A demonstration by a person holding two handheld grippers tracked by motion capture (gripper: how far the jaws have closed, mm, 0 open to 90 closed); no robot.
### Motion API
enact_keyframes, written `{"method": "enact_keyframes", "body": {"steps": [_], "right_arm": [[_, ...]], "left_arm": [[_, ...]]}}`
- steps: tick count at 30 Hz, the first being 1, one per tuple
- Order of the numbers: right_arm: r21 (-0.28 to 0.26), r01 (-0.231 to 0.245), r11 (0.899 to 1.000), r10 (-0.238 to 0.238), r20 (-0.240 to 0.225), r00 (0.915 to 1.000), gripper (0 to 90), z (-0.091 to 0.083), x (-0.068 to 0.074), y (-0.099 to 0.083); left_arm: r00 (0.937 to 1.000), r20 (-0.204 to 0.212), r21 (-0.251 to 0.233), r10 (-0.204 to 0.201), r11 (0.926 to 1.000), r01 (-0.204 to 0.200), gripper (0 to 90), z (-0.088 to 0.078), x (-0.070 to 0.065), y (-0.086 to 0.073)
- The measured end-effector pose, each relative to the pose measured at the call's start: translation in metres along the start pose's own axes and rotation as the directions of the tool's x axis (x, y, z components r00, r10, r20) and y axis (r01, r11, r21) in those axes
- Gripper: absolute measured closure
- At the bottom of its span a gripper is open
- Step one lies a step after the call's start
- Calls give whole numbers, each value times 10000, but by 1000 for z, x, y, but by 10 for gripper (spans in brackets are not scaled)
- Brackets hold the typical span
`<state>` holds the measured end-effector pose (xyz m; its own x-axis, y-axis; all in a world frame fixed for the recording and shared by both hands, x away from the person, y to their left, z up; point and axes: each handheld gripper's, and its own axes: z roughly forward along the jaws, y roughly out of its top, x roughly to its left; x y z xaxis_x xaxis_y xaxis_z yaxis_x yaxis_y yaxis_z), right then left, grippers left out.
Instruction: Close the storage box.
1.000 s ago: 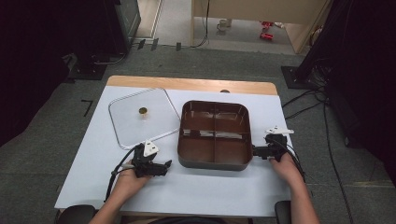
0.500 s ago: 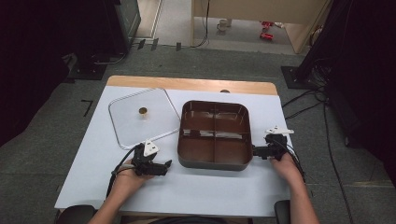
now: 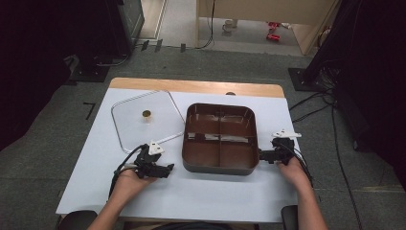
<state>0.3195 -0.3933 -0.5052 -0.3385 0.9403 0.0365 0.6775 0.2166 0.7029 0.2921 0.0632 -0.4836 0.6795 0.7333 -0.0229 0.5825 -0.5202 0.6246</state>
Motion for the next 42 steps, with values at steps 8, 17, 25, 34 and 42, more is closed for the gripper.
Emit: {"method": "enact_keyframes", "body": {"steps": [8, 17, 25, 34, 42], "right_arm": [[1, -5, 10000, 5, 0, 10000, 1, 0, 0, 0], [5, 4, 10000, -4, 3, 10000, 1, 0, 0, 0], [8, 2, 10000, -2, 2, 10000, 1, 0, 0, 0], [6, -3, 10000, 3, 4, 10000, 1, 0, 0, 0], [6, 1, 10000, -1, 3, 10000, 1, 0, 0, 0]], "left_arm": [[9989, 380, 18, 286, 9996, -287, 329, -9, -3, 7], [9995, 297, -172, 62, 9998, -57, 318, -13, 10, 13], [9996, 240, -362, -128, 9993, 137, 301, -20, 25, 19], [9992, 115, -696, -387, 9968, 394, 260, -27, 43, 26], [9990, -51, -810, -437, 9958, 431, 260, -24, 63, 36]]}}
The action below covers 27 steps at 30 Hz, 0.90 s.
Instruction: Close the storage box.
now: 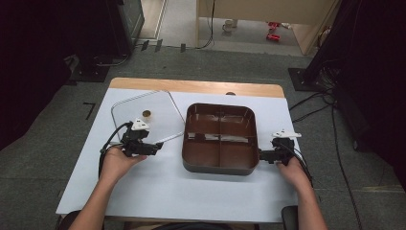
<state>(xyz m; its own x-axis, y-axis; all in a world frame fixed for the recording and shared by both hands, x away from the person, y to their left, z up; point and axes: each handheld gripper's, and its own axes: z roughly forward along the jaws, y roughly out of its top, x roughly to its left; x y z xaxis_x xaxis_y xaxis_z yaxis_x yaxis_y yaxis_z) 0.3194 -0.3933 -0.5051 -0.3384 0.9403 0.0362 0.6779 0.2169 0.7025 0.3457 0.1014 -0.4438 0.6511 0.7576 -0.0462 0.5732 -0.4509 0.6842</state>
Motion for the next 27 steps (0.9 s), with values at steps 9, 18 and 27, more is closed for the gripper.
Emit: {"method": "enact_keyframes", "body": {"steps": [9, 18, 27], "right_arm": [[-6, -11, 10000, 11, 0, 10000, 1, 0, 0, 0], [-4, -11, 10000, 11, -2, 10000, 1, 0, 0, 0], [-1, -8, 10000, 8, -5, 10000, 1, 0, 0, 0]], "left_arm": [[9978, -318, -33, -575, 9983, 574, 306, 0, 33, 8], [9965, -720, -132, -424, 9990, 416, 307, 13, 56, 25], [9941, -1001, -91, -413, 9991, 406, 306, 31, 72, 35]]}}
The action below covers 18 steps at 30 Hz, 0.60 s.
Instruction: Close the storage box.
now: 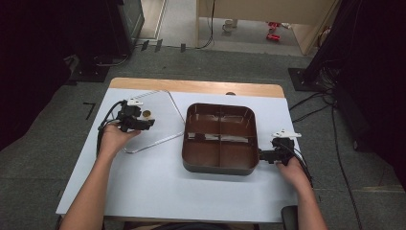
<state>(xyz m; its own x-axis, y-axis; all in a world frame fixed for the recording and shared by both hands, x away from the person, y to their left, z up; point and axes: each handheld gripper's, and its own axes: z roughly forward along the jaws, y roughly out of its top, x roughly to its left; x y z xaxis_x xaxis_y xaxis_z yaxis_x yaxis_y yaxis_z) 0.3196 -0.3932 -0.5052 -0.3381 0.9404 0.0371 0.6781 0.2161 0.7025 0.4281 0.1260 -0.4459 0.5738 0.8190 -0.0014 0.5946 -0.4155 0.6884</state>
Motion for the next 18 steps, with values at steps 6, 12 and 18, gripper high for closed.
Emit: {"method": "enact_keyframes", "body": {"steps": [6, 12, 18], "right_arm": [[1, 0, 10000, 0, -1, 10000, 1, 0, 0, 0], [2, -1, 10000, 1, 3, 10000, 1, 0, 0, 0], [3, 0, 10000, 0, 1, 10000, 1, 0, 0, 0]], "left_arm": [[9997, -164, -170, -159, 9997, 156, 304, 10, 9, 5], [9991, -283, -78, -308, 9995, 305, 341, 28, 16, 0], [9976, -199, -210, -671, 9976, 666, 415, 40, 23, -6]]}}
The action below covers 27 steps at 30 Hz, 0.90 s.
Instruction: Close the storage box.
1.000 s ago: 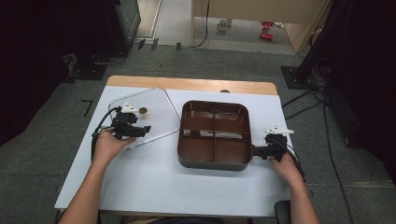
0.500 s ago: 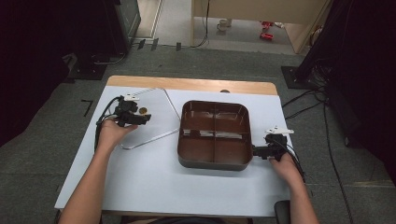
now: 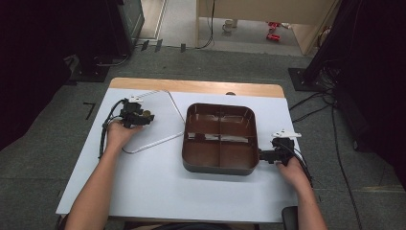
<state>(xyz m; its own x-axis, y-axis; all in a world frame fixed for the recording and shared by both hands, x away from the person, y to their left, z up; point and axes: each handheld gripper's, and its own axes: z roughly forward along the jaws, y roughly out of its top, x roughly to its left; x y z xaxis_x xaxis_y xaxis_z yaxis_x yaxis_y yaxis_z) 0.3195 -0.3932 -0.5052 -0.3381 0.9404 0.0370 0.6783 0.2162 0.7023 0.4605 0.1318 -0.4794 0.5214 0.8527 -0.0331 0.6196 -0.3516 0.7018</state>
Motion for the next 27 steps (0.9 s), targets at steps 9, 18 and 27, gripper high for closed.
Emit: {"method": "enact_keyframes", "body": {"steps": [9, 18, 27], "right_arm": [[-2, -3, 10000, 3, 1, 10000, 1, 0, 0, 0], [-9, -2, 10000, 2, 0, 10000, 1, 0, 0, 0], [-8, -2, 10000, 2, 1, 10000, 1, 0, 0, 0]], "left_arm": [[9999, 61, -362, 91, 9993, -89, 561, 3, -2, 0], [9997, -46, 162, -227, 9996, 228, 597, -1, -3, 8], [9977, -59, -170, -674, 9976, 673, 598, -29, 4, 19]]}}
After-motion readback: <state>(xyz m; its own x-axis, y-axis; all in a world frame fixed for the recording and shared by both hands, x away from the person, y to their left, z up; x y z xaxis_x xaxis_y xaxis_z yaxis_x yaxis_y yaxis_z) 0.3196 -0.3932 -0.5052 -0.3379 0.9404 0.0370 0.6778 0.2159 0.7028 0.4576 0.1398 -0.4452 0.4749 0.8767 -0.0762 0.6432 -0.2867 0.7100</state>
